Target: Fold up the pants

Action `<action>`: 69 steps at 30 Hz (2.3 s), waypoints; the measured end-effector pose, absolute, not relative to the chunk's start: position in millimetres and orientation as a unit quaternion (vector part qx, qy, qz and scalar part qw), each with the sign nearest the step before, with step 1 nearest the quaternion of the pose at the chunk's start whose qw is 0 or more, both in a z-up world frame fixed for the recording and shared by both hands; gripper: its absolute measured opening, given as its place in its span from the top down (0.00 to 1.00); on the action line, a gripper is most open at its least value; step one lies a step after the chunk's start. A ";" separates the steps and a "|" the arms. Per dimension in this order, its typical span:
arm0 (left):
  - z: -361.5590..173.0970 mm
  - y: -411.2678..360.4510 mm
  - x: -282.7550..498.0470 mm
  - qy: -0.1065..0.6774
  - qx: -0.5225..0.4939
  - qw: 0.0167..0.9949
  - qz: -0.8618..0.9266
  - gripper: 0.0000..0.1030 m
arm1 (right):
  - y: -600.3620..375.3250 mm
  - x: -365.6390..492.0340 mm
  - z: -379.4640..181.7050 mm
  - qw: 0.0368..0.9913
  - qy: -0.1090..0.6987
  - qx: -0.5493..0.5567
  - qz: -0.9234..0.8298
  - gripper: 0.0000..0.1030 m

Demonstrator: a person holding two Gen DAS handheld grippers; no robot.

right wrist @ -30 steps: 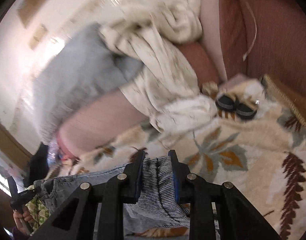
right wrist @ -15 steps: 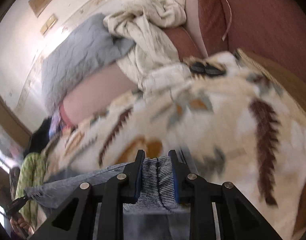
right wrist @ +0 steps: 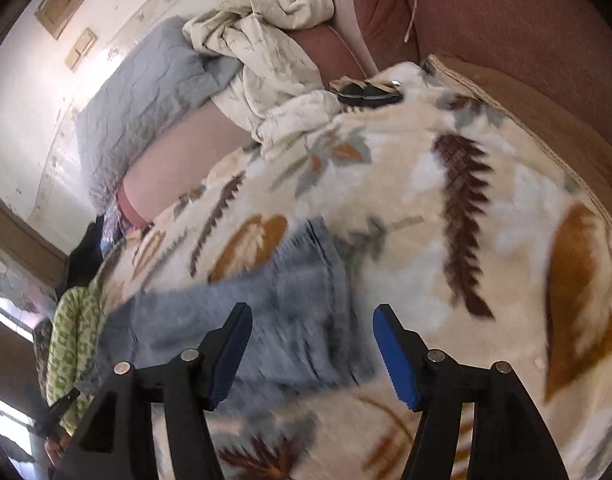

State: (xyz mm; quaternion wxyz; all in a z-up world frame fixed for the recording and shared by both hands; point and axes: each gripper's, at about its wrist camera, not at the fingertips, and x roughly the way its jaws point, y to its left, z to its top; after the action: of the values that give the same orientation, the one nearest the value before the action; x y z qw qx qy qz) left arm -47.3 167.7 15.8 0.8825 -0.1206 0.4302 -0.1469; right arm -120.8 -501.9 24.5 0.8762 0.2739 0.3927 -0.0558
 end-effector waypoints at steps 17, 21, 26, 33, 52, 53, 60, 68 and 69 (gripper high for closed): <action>-26.7 72.1 -13.9 0.463 -0.076 0.863 -0.188 0.91 | -481.5 -41.8 -2.8 0.854 0.461 0.201 -0.134 0.77; -27.8 71.9 -15.5 0.467 -0.075 0.862 -0.183 0.91 | -478.9 -37.6 27.5 0.881 0.406 0.193 -0.148 0.84; -31.2 71.1 -16.1 0.473 -0.072 0.860 -0.178 0.91 | -487.6 -18.0 27.9 0.885 0.382 0.209 -0.166 0.86; -25.8 67.8 -16.6 0.473 -0.063 0.861 -0.177 0.90 | -472.2 -46.9 16.9 0.891 0.365 0.216 -0.160 0.84; -52.7 90.7 -27.2 0.516 -0.057 0.832 -0.193 0.90 | -358.7 -85.5 -49.6 0.847 0.513 0.114 -0.078 0.82; -53.0 90.7 -27.3 0.517 -0.059 0.832 -0.193 0.90 | -358.5 -88.5 -50.4 0.848 0.511 0.116 -0.079 0.82; -28.8 82.8 -35.7 0.477 -0.067 0.851 -0.211 0.90 | -349.4 -82.3 -36.7 0.838 0.529 0.099 -0.096 0.78; -0.2 37.4 -46.6 0.419 -0.048 0.875 -0.239 0.56 | -306.7 -80.2 14.6 0.884 0.455 0.095 -0.044 0.43; -1.3 29.2 -46.3 0.423 -0.044 0.872 -0.242 0.52 | -298.7 -78.6 12.7 0.884 0.457 0.098 -0.034 0.43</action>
State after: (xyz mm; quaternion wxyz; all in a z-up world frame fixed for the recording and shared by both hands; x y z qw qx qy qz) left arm -46.3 29.2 -1.3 0.8721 -0.0440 0.4230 -0.2420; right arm -78.6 -298.7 12.7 0.8836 0.0978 0.4566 -0.0340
